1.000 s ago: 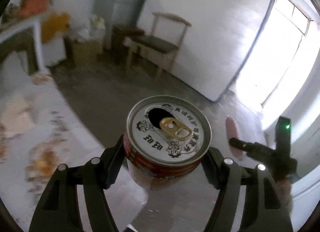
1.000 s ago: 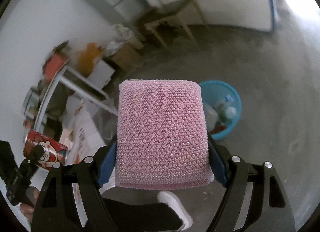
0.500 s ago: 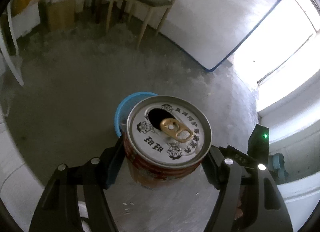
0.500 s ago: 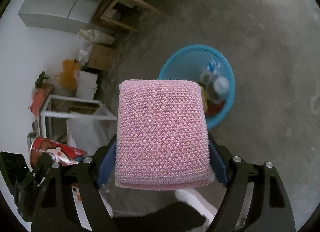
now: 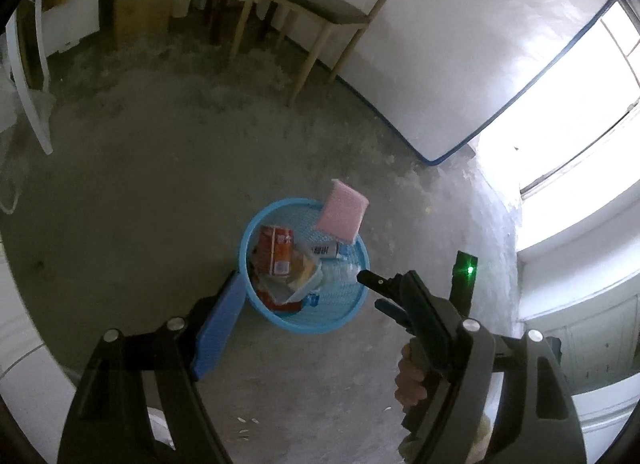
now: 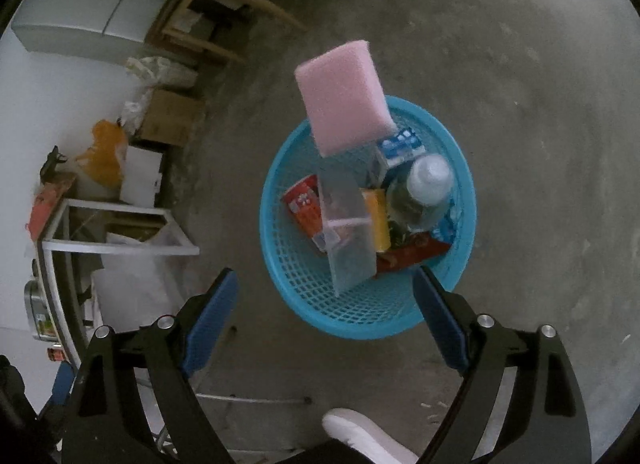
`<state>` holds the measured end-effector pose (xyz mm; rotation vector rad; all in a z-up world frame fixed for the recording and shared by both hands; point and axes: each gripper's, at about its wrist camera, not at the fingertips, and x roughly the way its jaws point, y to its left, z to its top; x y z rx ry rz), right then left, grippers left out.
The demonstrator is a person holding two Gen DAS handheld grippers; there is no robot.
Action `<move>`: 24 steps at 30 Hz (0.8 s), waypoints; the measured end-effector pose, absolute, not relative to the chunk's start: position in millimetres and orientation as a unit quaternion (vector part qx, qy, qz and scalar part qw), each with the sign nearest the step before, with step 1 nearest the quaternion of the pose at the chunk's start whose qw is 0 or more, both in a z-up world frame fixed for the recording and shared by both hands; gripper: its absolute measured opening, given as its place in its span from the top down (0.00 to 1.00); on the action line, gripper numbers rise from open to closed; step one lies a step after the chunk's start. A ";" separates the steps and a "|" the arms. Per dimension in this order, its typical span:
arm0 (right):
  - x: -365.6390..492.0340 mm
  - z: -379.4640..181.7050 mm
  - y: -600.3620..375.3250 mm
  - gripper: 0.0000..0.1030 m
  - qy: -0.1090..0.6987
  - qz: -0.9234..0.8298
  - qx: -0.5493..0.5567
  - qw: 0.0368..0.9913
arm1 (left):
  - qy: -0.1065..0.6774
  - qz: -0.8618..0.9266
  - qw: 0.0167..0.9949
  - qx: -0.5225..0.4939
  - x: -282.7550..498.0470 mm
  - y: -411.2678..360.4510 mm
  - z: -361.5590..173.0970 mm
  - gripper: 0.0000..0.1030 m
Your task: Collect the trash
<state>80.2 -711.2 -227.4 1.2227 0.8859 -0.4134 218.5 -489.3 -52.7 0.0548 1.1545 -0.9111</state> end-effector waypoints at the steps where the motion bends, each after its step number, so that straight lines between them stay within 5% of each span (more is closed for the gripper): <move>1: 78.5 -226.9 -711.5 0.18 0.398 -0.185 0.551 0.710 | 0.525 -0.415 0.743 0.024 217.8 -481.6 -52.0 0.25; 24: -13.3 -177.3 -660.2 0.18 0.363 -0.163 0.527 0.751 | 0.440 -0.404 0.802 0.013 182.9 -294.8 23.5 0.25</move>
